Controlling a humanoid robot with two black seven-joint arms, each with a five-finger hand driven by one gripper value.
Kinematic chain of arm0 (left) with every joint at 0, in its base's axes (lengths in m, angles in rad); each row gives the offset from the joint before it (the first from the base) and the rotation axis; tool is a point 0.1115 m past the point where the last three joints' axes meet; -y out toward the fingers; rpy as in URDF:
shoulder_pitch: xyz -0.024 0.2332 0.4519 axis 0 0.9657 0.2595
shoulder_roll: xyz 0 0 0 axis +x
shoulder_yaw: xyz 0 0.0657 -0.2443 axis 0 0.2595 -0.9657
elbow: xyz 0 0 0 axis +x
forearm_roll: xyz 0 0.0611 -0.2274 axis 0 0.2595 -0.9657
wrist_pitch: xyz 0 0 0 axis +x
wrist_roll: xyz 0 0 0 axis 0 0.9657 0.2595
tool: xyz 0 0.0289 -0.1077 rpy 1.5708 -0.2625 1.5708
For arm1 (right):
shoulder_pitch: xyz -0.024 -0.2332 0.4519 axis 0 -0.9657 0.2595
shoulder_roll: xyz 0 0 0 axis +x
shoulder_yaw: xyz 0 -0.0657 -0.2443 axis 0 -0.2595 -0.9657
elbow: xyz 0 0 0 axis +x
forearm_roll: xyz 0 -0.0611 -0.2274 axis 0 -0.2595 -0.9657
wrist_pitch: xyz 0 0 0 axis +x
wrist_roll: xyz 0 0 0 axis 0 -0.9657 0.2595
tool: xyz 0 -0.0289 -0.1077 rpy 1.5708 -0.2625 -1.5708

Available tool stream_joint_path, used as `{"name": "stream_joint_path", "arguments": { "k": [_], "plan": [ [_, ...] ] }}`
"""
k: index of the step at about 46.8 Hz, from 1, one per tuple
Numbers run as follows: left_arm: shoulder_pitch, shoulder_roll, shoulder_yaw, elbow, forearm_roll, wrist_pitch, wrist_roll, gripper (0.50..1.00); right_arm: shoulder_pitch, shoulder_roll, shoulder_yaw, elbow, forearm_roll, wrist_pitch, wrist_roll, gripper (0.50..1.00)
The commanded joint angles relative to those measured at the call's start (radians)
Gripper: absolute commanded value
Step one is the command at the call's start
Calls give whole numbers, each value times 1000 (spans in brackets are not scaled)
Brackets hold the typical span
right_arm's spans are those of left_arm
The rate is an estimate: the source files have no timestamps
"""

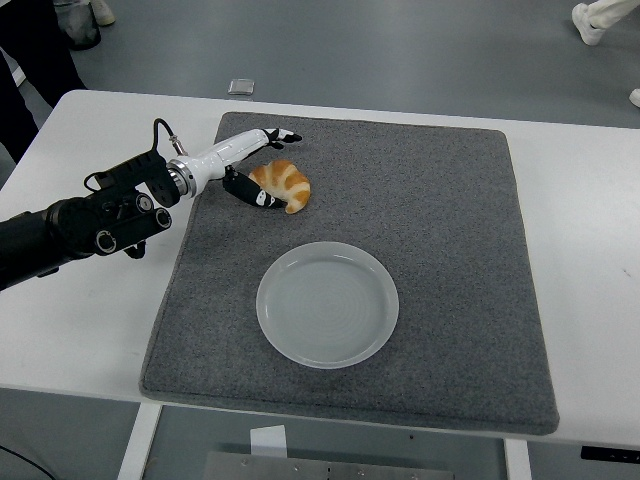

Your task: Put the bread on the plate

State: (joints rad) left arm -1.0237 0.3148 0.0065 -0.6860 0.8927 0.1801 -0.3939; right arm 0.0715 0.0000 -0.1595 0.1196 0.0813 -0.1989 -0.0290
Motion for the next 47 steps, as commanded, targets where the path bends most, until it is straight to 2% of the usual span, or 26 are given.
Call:
{"name": "stream_joint_path", "arguments": {
  "k": [1, 10, 13, 16, 19, 21, 25, 26, 34, 47],
  "plan": [
    [7, -10, 1, 19, 2, 1, -8, 941, -2, 0, 0, 0, 0, -1, 0, 952],
    [14, -11, 1, 20, 0, 1, -14, 851, -2, 0, 0, -2, 0, -2, 0, 952],
    [14, -11, 1, 20, -1, 1, -14, 791, -2, 0, 0, -2, 0, -2, 0, 952],
    [14, -11, 1, 20, -6, 1, -14, 769, -2, 0, 0, -2, 0, -2, 0, 952],
    [14, -11, 1, 20, -9, 1, -14, 718, -2, 0, 0, -2, 0, -2, 0, 952],
    [14, -11, 1, 20, -9, 1, -14, 671, -2, 0, 0, -2, 0, -2, 0, 952],
    [14, -10, 1, 20, -1, 1, -14, 521, -2, 0, 0, -2, 0, -2, 0, 952],
    [16, -10, 1, 19, 0, 1, -16, 500, -2, 0, 0, -2, 0, -2, 0, 952],
    [14, -8, 3, 19, 5, 1, -42, 500, -2, 0, 0, -2, 0, -2, 0, 952],
    [-1, 1, 0, 20, 2, 24, -49, 500, -2, 0, 0, -2, 0, -2, 0, 952]
  ]
}}
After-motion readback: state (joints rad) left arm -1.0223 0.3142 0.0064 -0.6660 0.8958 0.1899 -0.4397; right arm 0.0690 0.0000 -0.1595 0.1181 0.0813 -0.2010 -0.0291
